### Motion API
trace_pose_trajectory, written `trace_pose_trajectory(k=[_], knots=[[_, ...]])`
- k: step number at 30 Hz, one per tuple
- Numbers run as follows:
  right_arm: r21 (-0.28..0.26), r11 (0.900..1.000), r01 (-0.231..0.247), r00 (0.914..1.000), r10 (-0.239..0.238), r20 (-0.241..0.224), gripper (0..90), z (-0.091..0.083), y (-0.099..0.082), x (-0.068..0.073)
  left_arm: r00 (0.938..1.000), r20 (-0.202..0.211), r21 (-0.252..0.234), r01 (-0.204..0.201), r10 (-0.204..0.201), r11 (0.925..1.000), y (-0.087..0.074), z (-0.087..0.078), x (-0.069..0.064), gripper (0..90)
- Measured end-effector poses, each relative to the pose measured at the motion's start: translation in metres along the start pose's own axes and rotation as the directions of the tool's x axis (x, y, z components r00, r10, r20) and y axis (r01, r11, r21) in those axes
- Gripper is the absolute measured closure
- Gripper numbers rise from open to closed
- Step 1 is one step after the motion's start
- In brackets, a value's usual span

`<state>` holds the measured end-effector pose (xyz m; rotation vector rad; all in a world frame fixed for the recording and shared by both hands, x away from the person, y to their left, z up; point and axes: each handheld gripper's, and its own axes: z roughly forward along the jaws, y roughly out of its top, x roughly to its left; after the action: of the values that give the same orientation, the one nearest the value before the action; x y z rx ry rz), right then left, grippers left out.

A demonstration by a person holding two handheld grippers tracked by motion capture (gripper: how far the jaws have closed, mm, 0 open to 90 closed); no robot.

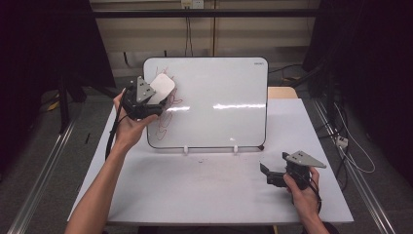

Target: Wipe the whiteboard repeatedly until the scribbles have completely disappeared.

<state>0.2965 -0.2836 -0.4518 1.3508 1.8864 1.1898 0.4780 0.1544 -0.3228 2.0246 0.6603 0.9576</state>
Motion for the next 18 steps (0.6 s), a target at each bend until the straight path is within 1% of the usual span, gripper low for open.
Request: trace_pose_trajectory(k=[1,2,4,10,13,15,16,17,18], knots=[[0.000,1.0000,0.000,1.0000,0.000,0.000,5.5,0.000,0.000,0.000,1.0000,0.002,0.001,0.005,-0.005,1.0000,0.000,0.001,0.000,31.0],[0.000,1.0000,0.000,1.0000,0.000,0.000,5.5,0.000,0.000,0.001,1.0000,0.005,0.005,0.001,-0.001,1.0000,0.000,0.002,0.001,31.0],[0.000,1.0000,0.000,1.0000,0.000,0.000,5.5,0.000,0.000,0.001,1.0000,-0.002,0.012,-0.010,0.010,0.9999,0.001,0.005,0.000,31.0],[0.000,1.0000,0.000,1.0000,0.000,0.000,5.7,0.000,0.000,0.001,0.9994,-0.001,0.010,-0.034,0.034,0.9994,0.005,0.009,-0.007,30.9],[-0.001,1.0000,0.000,1.0000,0.000,0.000,5.7,0.000,0.000,0.001,0.9986,-0.008,0.012,-0.053,0.053,0.9985,0.006,0.012,-0.009,31.0],[-0.001,1.0000,0.001,1.0000,-0.001,0.000,5.7,0.000,0.000,0.000,0.9976,-0.021,0.021,-0.066,0.066,0.9976,0.005,0.014,-0.010,31.0],[-0.001,1.0000,0.001,1.0000,-0.001,-0.001,5.6,0.000,0.000,0.001,0.9973,-0.025,0.025,-0.068,0.069,0.9973,0.005,0.015,-0.010,30.9],[-0.001,1.0000,0.001,1.0000,-0.001,-0.001,5.7,0.000,0.000,0.001,0.9981,-0.019,0.026,-0.059,0.059,0.9979,0.004,0.016,-0.010,30.9],[-0.001,1.0000,0.001,1.0000,-0.001,-0.001,5.7,0.000,0.000,0.001,0.9977,-0.025,0.028,-0.062,0.062,0.9977,0.003,0.017,-0.010,30.9]])
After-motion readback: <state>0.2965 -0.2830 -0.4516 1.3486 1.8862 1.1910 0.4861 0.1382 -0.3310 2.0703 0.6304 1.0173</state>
